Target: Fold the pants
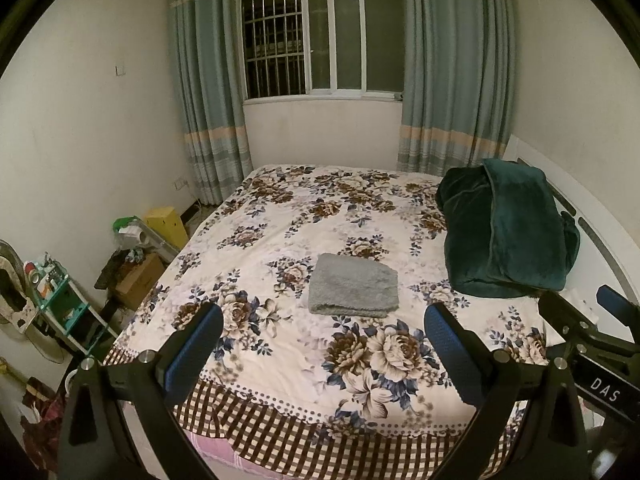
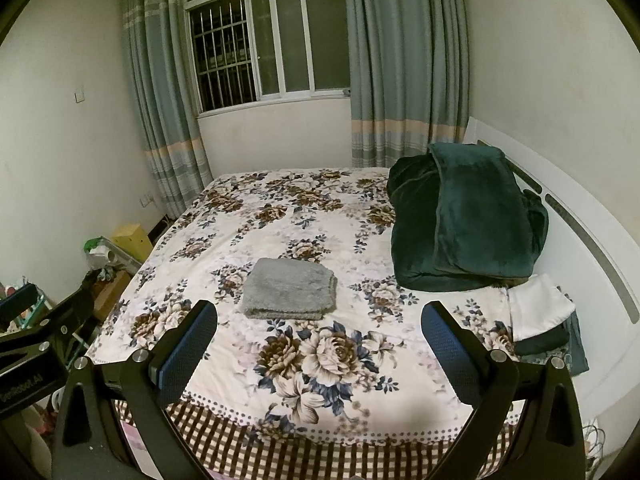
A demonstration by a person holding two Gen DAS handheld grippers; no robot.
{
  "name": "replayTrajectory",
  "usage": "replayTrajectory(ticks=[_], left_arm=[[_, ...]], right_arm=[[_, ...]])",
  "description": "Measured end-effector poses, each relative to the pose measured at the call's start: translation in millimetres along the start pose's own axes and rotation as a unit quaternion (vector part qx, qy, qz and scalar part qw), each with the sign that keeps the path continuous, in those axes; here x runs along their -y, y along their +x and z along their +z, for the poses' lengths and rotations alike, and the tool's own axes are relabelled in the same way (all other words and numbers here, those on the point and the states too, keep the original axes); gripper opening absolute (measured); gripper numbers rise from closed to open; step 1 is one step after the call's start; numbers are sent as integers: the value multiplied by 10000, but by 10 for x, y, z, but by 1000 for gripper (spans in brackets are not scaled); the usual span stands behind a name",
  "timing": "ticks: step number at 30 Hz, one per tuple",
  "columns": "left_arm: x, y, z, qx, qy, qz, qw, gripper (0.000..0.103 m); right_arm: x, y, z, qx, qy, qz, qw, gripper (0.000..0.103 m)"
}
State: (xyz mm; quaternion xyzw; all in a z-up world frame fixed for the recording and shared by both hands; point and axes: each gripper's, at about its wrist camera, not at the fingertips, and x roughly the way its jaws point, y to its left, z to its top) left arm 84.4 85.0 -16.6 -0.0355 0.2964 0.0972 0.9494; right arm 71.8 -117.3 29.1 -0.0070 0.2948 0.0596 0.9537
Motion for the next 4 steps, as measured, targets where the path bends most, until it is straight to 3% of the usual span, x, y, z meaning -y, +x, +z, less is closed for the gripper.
replayTrajectory(ticks=[4], left_arm=[[-61, -6, -38, 42, -22, 1, 10000, 103]], right_arm=[[-6, -11, 4, 3, 14, -14, 10000, 103]])
